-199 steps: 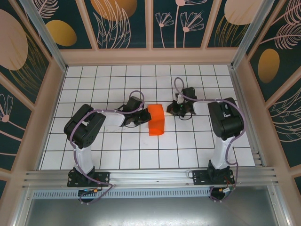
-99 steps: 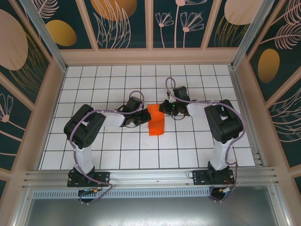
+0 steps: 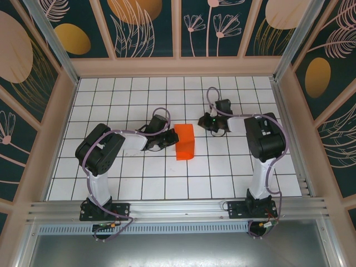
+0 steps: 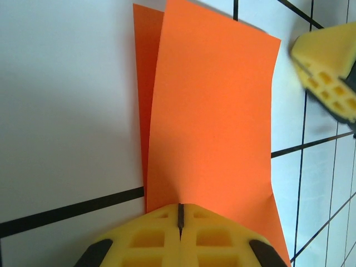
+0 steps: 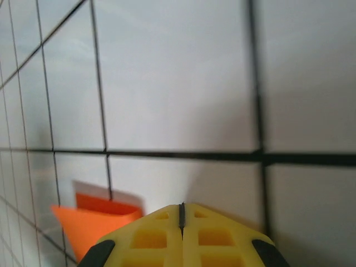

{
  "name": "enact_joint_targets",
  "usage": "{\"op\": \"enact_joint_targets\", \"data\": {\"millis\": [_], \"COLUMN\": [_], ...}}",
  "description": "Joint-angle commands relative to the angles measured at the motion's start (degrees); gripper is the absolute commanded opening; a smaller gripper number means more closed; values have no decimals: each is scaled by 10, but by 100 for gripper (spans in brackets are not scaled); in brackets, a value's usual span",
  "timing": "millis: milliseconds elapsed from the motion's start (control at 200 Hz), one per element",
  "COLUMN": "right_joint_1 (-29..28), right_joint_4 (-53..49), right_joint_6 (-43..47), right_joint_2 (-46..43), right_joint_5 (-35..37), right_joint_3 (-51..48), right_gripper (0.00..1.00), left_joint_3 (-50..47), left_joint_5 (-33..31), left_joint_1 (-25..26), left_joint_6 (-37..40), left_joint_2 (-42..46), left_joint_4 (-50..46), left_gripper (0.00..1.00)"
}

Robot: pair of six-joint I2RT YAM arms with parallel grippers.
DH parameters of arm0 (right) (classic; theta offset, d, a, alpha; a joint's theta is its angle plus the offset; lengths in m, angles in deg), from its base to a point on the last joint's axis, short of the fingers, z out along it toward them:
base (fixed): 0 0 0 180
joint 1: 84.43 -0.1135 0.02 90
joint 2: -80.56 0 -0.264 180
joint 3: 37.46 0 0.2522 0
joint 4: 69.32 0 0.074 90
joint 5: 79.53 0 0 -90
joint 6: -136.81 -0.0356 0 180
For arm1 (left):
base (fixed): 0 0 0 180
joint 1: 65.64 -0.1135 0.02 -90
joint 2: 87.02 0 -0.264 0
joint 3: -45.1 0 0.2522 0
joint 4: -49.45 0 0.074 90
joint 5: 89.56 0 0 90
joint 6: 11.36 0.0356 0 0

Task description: Fold a paper plane with a square sheet of paper (pick it up from the middle)

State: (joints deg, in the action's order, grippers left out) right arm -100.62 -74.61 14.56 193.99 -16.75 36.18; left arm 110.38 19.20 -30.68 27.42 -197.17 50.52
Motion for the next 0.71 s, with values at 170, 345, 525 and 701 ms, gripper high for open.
{"op": "enact_joint_targets", "data": {"millis": [170,345,525,701], "right_joint_1": [-23,-81,-86,-59], "right_joint_4": [2,4,2,-15], "right_joint_6": [1,-8,-19,-42], "right_joint_2": [-71,-45,7,43], "right_joint_5": [23,-4,-5,36], "right_joint_3": [-30,-20,22,57], "right_gripper": [0,0,0,0], "left_joint_3": [-47,-46,-47,-51], "left_joint_5": [-73,-72,-72,-72], "left_joint_1": [1,1,1,1], "left_joint_6": [15,16,16,16], "left_joint_2": [-64,-66,-64,-67], "left_joint_4": [-171,-172,-172,-170], "left_gripper": [0,0,0,0]}}
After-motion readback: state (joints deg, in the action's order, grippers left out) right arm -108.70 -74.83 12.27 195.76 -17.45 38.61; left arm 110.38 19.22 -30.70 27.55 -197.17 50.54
